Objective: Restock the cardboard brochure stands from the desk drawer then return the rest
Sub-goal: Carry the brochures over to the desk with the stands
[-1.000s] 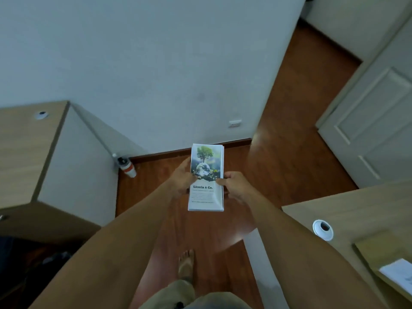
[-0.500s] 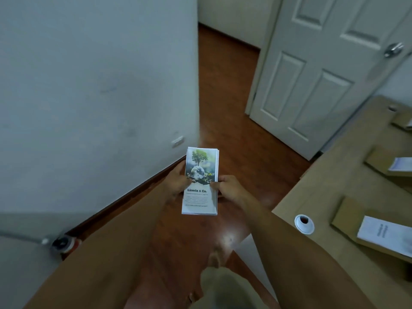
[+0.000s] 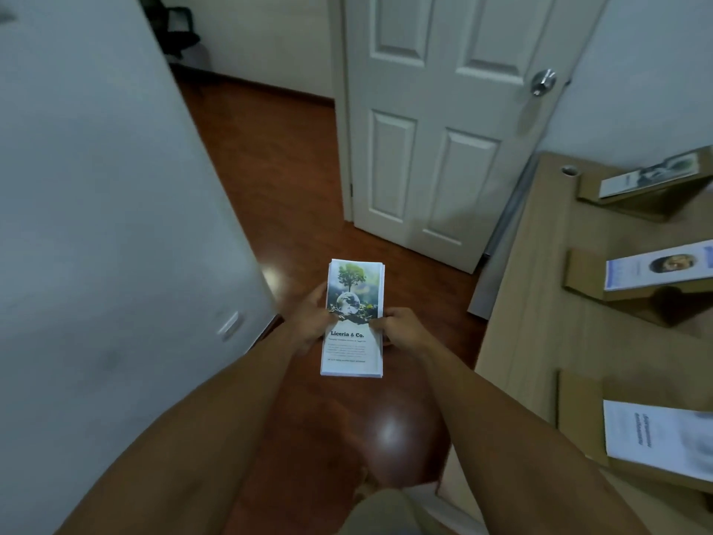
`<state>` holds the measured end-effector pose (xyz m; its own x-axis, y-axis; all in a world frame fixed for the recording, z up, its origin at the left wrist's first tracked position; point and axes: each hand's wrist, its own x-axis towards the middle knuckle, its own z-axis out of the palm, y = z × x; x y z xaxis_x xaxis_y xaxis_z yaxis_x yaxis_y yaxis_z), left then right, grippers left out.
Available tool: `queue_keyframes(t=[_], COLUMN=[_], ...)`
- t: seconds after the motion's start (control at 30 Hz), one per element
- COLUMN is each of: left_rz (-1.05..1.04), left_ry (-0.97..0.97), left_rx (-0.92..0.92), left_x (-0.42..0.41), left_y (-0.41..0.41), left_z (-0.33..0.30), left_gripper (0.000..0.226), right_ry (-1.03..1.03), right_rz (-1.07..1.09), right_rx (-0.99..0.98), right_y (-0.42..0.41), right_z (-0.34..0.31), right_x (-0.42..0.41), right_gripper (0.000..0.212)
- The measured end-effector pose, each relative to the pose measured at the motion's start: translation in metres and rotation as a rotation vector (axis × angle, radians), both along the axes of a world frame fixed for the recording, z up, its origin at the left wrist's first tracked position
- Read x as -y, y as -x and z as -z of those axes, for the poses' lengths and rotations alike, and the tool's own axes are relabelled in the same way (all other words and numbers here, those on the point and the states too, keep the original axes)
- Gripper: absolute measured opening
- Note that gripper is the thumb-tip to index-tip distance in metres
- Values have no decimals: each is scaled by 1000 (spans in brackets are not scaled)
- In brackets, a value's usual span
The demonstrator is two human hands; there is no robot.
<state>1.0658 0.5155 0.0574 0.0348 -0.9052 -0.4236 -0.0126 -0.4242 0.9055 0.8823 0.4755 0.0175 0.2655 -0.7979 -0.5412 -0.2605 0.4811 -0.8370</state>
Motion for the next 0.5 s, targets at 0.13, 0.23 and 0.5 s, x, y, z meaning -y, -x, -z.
queue_keyframes(t=[0.13,0.23,0.5], left_rz=[54,108,278], left_ry=[-26,-33,-82], left_rx=[-11,-1,-17], left_x=[64,102,197], left_y=[19,33,66], left_z=[2,6,24], left_gripper=[64,63,68], right_ry=[11,6,-7], right_rz=[59,120,323], right_rx=[-27,-26,-65], right_y=[22,36,67], right_z=[-2,0,15], right_x=[51,74,131], right_gripper=[16,14,18])
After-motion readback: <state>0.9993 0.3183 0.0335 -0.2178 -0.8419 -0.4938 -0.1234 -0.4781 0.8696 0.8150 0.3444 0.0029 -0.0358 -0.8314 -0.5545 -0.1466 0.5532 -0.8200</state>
